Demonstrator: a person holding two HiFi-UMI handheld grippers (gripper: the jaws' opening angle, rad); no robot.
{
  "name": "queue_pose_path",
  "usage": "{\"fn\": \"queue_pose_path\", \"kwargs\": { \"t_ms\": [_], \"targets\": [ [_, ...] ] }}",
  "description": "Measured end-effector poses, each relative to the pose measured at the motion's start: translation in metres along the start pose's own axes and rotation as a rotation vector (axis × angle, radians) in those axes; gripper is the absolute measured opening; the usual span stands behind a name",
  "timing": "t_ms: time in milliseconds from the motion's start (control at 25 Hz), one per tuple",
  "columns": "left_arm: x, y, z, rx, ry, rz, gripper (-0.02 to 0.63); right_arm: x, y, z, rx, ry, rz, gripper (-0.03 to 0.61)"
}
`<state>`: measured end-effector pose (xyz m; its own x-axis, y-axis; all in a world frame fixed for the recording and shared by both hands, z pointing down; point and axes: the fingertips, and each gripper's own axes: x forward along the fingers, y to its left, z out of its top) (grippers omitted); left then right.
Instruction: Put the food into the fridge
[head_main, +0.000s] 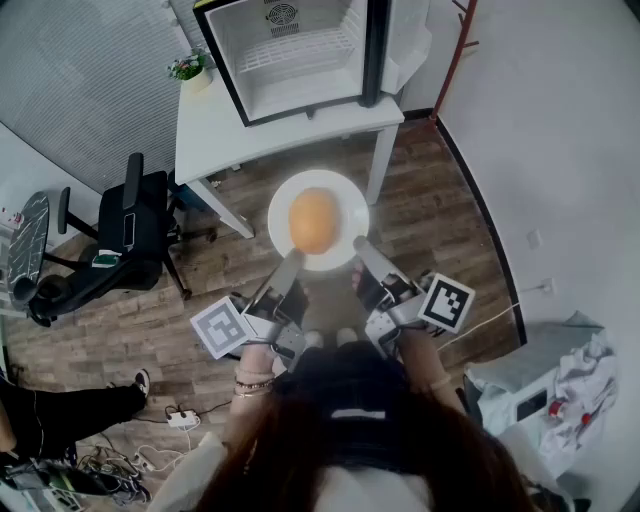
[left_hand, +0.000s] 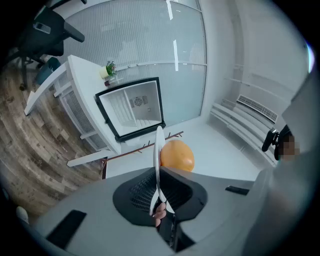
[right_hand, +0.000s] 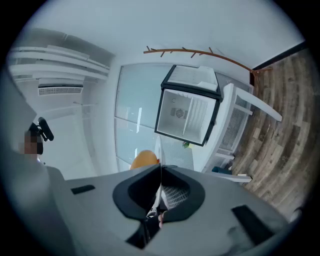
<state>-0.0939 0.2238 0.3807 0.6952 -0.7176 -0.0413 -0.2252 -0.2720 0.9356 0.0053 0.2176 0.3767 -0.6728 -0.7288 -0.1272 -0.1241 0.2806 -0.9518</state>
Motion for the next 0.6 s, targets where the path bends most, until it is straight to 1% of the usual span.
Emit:
{"fn": "queue_pose_path", "kwargs": {
  "t_ms": [280, 600],
  "targets": [
    [0.002, 0.001, -0.002, 0.002, -0.007, 0.009, 0.017, -0.001, -0.002, 0.003, 0.006, 0.007, 0.003, 0.005],
    [0.012, -0.004, -0.019, 0.001, -0.031, 0.017, 0.018, -0.016, -0.003, 0.015, -0.002, 0.039, 0.027, 0.005]
  ]
}}
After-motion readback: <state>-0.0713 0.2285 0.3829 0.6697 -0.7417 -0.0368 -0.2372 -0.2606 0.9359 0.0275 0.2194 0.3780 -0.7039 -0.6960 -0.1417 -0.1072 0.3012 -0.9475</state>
